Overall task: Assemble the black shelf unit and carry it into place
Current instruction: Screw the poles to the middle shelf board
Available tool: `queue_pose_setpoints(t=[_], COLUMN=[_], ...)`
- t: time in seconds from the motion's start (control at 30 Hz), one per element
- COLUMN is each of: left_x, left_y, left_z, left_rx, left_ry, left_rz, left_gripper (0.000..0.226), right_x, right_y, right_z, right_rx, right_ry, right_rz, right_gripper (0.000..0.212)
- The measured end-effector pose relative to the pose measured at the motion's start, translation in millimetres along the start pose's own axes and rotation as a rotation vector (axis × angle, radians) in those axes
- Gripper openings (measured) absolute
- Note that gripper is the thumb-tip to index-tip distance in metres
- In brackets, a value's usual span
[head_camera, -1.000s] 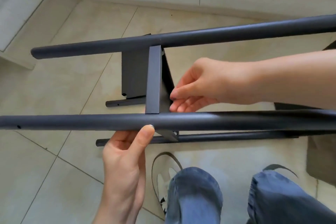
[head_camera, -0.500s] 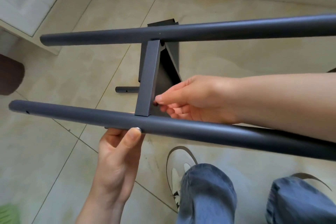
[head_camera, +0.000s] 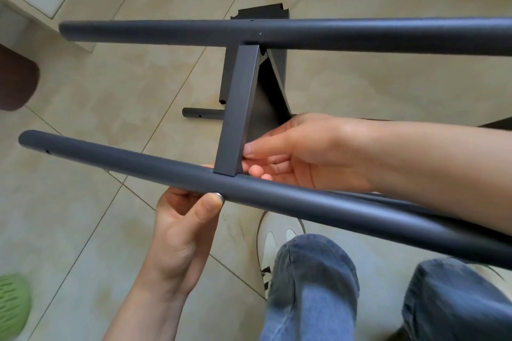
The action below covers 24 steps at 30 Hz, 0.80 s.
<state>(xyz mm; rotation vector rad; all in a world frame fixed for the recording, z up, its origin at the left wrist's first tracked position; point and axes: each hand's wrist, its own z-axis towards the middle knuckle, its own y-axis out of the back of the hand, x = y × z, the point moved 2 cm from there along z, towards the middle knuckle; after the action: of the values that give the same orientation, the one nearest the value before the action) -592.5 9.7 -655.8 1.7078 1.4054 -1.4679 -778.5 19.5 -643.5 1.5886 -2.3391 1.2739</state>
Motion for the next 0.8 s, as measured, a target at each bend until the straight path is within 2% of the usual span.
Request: queue_pose_setpoints(t=[0.13, 0.27, 0.4, 0.63, 0.8], left_x=[2, 3, 4, 5, 5], left_y=[4, 5, 5, 5, 3], left_z=[0, -1, 0, 0, -1], left_rx=[-0.027, -0.029, -0.021, -0.023, -0.021], left_ry=[0.003, 0.004, 0.013, 0.003, 0.0], left_rz=[-0.004, -0.006, -0.017, -0.001, 0.012], left_gripper=[0.053, 0.053, 0.057, 0.056, 0.057], right_x=[-2, -5, -6, -8, -10], right_y=[-2, -2, -1, 1, -1], right_z=[0, 2, 1, 5, 7], right_rx=[-0.031, -0.011, 0.031, -0.015, -0.003], right_ry=[0.02, -0.021, -0.034, -0.007, -0.02], right_rz=[-0.119, -0.167, -0.157, -0.067, -0.167], right_gripper=[0.006, 0.021, 0.009, 0.008, 0.009])
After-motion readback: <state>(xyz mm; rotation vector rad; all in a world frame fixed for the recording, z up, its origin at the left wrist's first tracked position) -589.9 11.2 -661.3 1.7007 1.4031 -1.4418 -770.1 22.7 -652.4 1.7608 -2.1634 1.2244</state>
